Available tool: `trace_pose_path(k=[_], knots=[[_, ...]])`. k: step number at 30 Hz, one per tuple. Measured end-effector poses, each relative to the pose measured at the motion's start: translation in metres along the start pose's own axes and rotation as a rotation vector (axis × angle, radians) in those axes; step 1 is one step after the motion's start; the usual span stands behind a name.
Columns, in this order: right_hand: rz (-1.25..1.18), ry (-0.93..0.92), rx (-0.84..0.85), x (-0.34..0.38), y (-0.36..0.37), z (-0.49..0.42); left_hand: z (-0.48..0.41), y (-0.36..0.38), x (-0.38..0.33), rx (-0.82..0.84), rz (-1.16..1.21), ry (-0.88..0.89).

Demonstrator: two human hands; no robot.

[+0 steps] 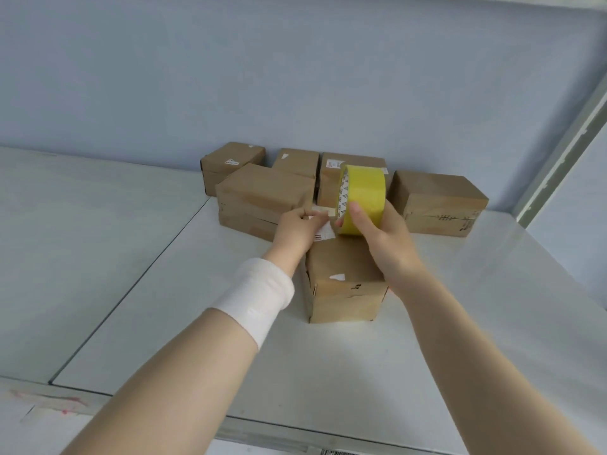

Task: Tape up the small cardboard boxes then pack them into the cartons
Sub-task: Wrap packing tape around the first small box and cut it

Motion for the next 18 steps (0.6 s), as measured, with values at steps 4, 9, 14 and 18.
trace_pose_path(k=[4, 9, 14, 18], knots=[[0.002, -0.066, -0.076, 0.009, -0.003, 0.006, -0.001, 0.000, 0.001, -0.022, 0.068, -0.010], [-0.210, -0.088, -0.114, 0.017, -0.019, 0.043, 0.000, 0.000, 0.003, 0.005, 0.106, -0.024], [-0.123, -0.094, -0.012, 0.013, -0.016, 0.055, 0.002, 0.001, 0.001, -0.032, 0.108, 0.015], [-0.165, -0.144, -0.045, 0.025, -0.015, 0.065, 0.002, 0.002, -0.001, -0.042, 0.096, 0.020]])
Point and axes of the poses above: each hand's wrist, its own z-axis away from the middle knuckle, its own y-axis out of the palm, x = y × z, the point moved 3 cm from there along -z, towards the middle knuckle, and after that the axes turned 7 degrees about -y, right-handed, at the moved point
